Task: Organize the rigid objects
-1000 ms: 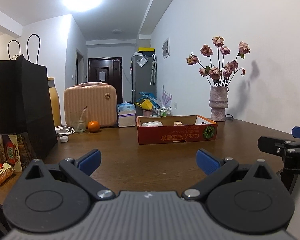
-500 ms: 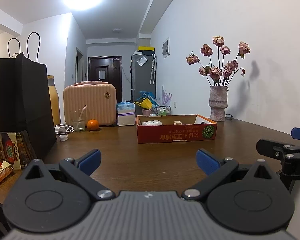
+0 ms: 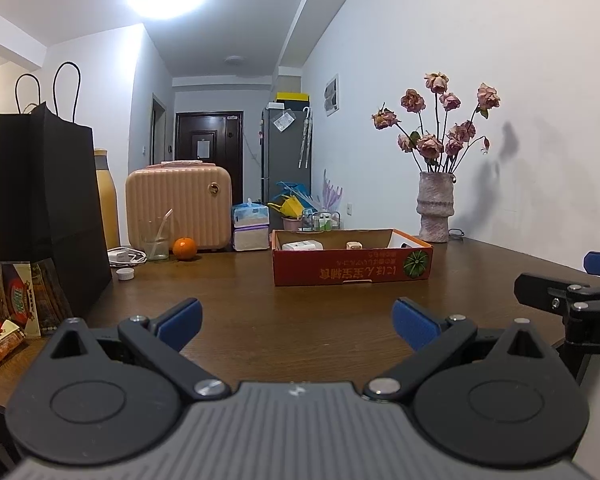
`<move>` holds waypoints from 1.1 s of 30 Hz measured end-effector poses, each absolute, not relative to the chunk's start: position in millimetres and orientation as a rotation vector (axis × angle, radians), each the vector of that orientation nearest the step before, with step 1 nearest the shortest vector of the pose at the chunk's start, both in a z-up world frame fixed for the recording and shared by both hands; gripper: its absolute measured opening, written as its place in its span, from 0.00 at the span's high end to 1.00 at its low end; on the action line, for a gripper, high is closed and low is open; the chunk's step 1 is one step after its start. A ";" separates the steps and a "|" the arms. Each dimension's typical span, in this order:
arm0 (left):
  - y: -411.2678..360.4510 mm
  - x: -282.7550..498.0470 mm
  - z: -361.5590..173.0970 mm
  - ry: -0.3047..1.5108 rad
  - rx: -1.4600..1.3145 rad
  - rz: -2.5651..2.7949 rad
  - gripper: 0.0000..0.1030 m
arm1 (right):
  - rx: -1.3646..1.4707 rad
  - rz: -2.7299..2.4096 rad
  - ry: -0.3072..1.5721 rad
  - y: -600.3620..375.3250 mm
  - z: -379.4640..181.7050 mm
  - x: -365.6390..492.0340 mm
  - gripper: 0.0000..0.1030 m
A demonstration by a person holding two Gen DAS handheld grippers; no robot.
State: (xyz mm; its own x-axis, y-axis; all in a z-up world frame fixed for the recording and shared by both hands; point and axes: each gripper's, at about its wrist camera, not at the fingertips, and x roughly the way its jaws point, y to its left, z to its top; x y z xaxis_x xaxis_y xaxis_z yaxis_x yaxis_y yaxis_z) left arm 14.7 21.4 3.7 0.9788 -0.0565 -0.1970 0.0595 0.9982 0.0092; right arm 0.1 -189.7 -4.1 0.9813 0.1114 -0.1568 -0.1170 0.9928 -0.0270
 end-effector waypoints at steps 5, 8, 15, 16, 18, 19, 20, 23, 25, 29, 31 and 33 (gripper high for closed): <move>23.1 15.1 3.8 0.197 0.012 -0.061 0.00 | -0.037 0.111 0.152 -189.3 -4.6 -1.1 0.00; 23.4 15.1 3.9 0.198 0.010 -0.060 0.00 | -0.038 0.112 0.152 -189.5 -4.2 -0.8 0.00; 23.5 14.9 3.7 0.198 0.010 -0.060 0.00 | -0.040 0.111 0.148 -189.5 -4.5 -2.0 0.00; 23.2 14.9 3.7 0.199 0.010 -0.059 0.00 | -0.040 0.108 0.149 -189.7 -4.4 -1.7 0.00; 22.8 15.1 4.0 0.199 0.010 -0.058 0.00 | -0.038 0.101 0.148 -190.5 -4.4 -1.4 0.00; 22.7 15.1 4.0 0.199 0.010 -0.057 0.00 | -0.036 0.100 0.149 -190.1 -4.4 -1.4 0.00; 22.8 15.2 3.9 0.200 0.011 -0.058 0.00 | -0.034 0.100 0.151 -190.5 -4.5 -1.0 0.00; 22.9 15.2 3.9 0.201 0.012 -0.058 0.00 | -0.032 0.104 0.155 -190.6 -4.7 -0.6 0.00; 23.0 15.1 3.7 0.201 0.013 -0.058 0.00 | -0.033 0.105 0.153 -190.6 -4.7 -0.9 0.00; 23.3 15.2 3.6 0.199 0.012 -0.062 0.00 | -0.033 0.106 0.154 -190.2 -5.1 -1.3 0.00; 24.2 15.2 3.5 0.198 0.010 -0.063 0.00 | -0.033 0.109 0.157 -190.4 -4.7 -0.2 0.00; 24.4 15.4 3.3 0.199 0.012 -0.060 0.00 | -0.030 0.110 0.159 -189.9 -5.0 0.0 0.00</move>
State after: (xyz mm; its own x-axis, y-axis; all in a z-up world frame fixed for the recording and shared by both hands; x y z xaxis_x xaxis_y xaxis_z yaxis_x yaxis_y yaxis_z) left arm 15.4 24.4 3.3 0.9785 -0.0583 -0.1976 0.0607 0.9981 0.0059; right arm 0.0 -189.9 -5.0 0.9813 0.1070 -0.1601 -0.1118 0.9935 -0.0215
